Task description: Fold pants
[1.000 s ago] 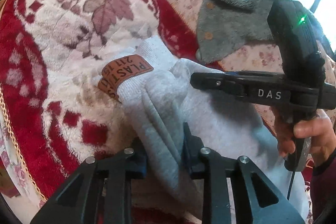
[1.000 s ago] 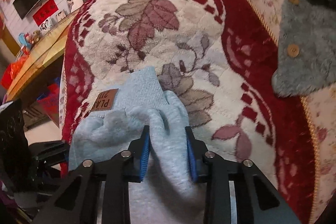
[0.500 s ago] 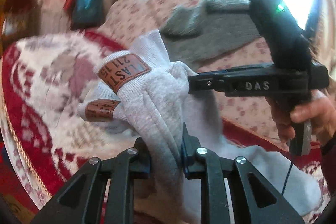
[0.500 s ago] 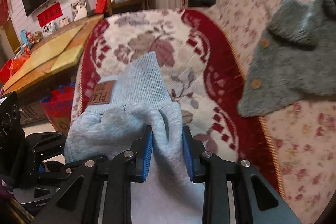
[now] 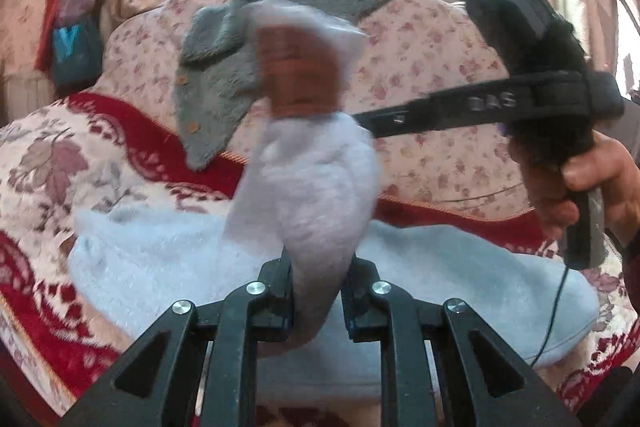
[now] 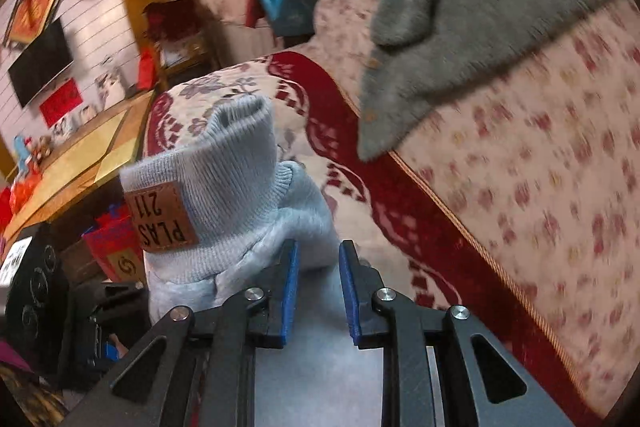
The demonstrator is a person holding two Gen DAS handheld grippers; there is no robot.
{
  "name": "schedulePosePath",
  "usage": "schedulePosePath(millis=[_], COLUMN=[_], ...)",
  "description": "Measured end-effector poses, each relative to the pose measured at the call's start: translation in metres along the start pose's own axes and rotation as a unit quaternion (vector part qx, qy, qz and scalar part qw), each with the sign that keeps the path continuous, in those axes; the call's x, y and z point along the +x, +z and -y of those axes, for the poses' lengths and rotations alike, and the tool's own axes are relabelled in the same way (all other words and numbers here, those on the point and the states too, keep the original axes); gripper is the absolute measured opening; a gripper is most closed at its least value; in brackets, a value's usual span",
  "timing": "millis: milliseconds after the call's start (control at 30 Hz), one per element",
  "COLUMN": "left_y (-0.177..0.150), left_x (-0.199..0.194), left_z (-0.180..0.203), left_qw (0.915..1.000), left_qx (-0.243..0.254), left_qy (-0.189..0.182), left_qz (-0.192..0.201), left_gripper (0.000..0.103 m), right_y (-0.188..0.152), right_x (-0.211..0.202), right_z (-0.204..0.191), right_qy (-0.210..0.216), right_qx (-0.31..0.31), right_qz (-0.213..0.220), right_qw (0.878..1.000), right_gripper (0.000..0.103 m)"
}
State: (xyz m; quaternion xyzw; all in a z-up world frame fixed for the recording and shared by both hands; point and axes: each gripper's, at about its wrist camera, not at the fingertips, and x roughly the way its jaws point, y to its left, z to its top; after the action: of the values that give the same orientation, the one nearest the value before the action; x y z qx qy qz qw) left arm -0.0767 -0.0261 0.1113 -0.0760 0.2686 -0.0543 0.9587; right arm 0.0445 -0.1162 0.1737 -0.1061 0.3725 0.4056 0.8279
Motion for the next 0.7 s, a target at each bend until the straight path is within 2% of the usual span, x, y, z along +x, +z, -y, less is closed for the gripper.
schedulePosePath(millis=[67,167,200,233,267,333,400,433,467,600,700], left_y=[-0.002,-0.001,0.0,0.001,0.002,-0.002,-0.009,-0.013,-0.019,-0.031,-0.033], left_x=[-0.005,-0.006,-0.006,-0.004,-0.001,-0.001,0.0,0.001,0.001,0.005,0.011], left_z=[-0.019,-0.053,-0.066,-0.076,-0.096,-0.131,-0.167,-0.178,-0.196,-0.226,-0.232], left_qw=[0.9996,0.9967,0.9952,0.9939,0.9912,0.9855,0.9782,0.9747,0.9683,0.9555,0.951], left_qx=[-0.024,-0.056,-0.065,-0.071,-0.083,-0.12,-0.159,-0.175,-0.204,-0.266,-0.287], left_qy=[0.017,0.058,0.073,0.084,0.102,0.115,0.122,0.124,0.126,0.104,0.087], left_qz=[-0.003,-0.005,-0.005,-0.006,-0.018,-0.034,-0.053,-0.062,-0.07,-0.073,-0.077], left_gripper=[0.018,0.021,0.024,0.033,0.038,0.051,0.059,0.062,0.063,0.078,0.085], right_y=[0.001,0.016,0.023,0.031,0.038,0.047,0.054,0.057,0.057,0.066,0.076], right_x=[0.011,0.052,0.07,0.087,0.105,0.133,0.161,0.173,0.184,0.207,0.229], right_z=[-0.003,-0.021,-0.031,-0.041,-0.051,-0.064,-0.072,-0.075,-0.076,-0.081,-0.079], right_qy=[0.012,0.021,0.031,0.03,0.015,-0.006,-0.001,0.01,0.016,0.019,0.039], right_qx=[0.009,0.008,0.009,0.005,-0.004,-0.019,-0.03,-0.033,-0.034,-0.051,-0.045], right_qz=[-0.002,-0.019,-0.023,-0.029,-0.039,-0.057,-0.085,-0.101,-0.112,-0.12,-0.141], right_qw=[1.0,1.0,0.999,0.999,0.999,0.998,0.996,0.994,0.993,0.991,0.988], right_gripper=[0.022,0.023,0.023,0.023,0.023,0.024,0.038,0.06,0.075,0.076,0.077])
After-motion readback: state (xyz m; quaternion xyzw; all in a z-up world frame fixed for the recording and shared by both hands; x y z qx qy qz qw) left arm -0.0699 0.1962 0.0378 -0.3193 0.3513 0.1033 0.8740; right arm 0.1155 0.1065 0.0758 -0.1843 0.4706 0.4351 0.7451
